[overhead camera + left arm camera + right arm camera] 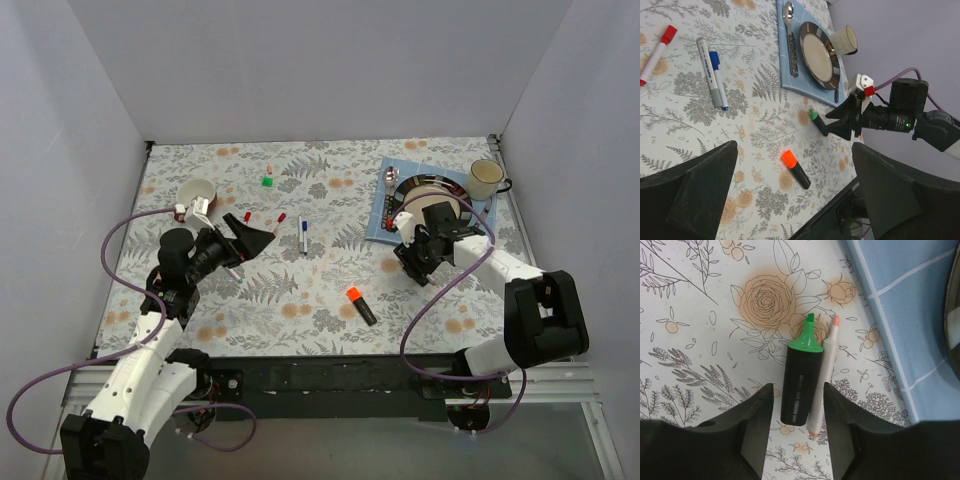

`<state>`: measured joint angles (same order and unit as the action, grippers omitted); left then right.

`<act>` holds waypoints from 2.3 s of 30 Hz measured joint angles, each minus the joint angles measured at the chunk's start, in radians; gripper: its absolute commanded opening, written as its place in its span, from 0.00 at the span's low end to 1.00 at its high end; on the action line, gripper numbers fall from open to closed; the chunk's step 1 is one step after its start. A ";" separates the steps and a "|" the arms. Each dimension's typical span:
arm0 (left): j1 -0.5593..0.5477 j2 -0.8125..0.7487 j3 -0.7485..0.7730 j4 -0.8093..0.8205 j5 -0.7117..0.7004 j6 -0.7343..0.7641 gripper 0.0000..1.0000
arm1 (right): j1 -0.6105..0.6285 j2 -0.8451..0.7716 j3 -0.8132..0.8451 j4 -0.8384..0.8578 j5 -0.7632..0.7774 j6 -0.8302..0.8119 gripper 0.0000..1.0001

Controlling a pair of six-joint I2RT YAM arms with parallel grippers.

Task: Open the pen caps

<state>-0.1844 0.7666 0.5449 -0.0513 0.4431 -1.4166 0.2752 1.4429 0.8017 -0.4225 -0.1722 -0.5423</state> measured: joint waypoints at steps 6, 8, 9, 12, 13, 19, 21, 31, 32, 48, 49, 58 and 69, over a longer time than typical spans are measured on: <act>-0.089 -0.038 -0.013 -0.027 -0.017 -0.032 0.98 | -0.003 -0.070 0.000 -0.002 -0.018 -0.012 0.58; -0.127 -0.047 -0.013 -0.043 -0.040 -0.039 0.98 | -0.005 -0.107 0.000 -0.006 -0.064 -0.019 0.59; -0.145 -0.050 -0.013 -0.051 -0.051 -0.040 0.98 | -0.006 -0.122 0.000 -0.010 -0.092 -0.022 0.60; -0.182 -0.055 -0.014 -0.070 -0.080 -0.047 0.98 | -0.007 -0.192 -0.004 -0.028 -0.227 -0.042 0.65; -0.188 -0.056 -0.016 -0.076 -0.088 -0.050 0.98 | -0.006 -0.216 -0.009 -0.031 -0.277 -0.047 0.66; -0.209 -0.075 -0.032 -0.103 -0.125 -0.072 0.98 | 0.026 -0.306 -0.046 -0.052 -0.460 -0.064 0.69; -0.219 -0.082 -0.040 -0.106 -0.134 -0.082 0.98 | 0.059 -0.300 -0.061 -0.059 -0.457 -0.064 0.69; -0.272 -0.094 -0.064 -0.137 -0.187 -0.106 0.98 | 0.276 -0.213 -0.080 -0.092 -0.304 -0.050 0.70; -0.275 -0.094 -0.064 -0.138 -0.193 -0.106 0.98 | 0.303 -0.192 -0.080 -0.095 -0.276 -0.049 0.70; -0.278 -0.101 -0.079 -0.151 -0.234 -0.107 0.98 | 0.407 -0.109 -0.079 -0.126 -0.094 -0.045 0.72; -0.278 -0.101 -0.079 -0.151 -0.235 -0.107 0.98 | 0.412 -0.104 -0.079 -0.126 -0.092 -0.045 0.72; -0.278 -0.109 -0.081 -0.151 -0.245 -0.109 0.98 | 0.437 -0.063 -0.079 -0.126 -0.082 -0.037 0.73; -0.278 -0.110 -0.081 -0.151 -0.246 -0.109 0.98 | 0.448 -0.038 -0.067 -0.119 -0.063 -0.021 0.73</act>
<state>-0.4622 0.6567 0.4641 -0.2028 0.1970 -1.5261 0.7235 1.4052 0.7349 -0.5415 -0.2352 -0.5632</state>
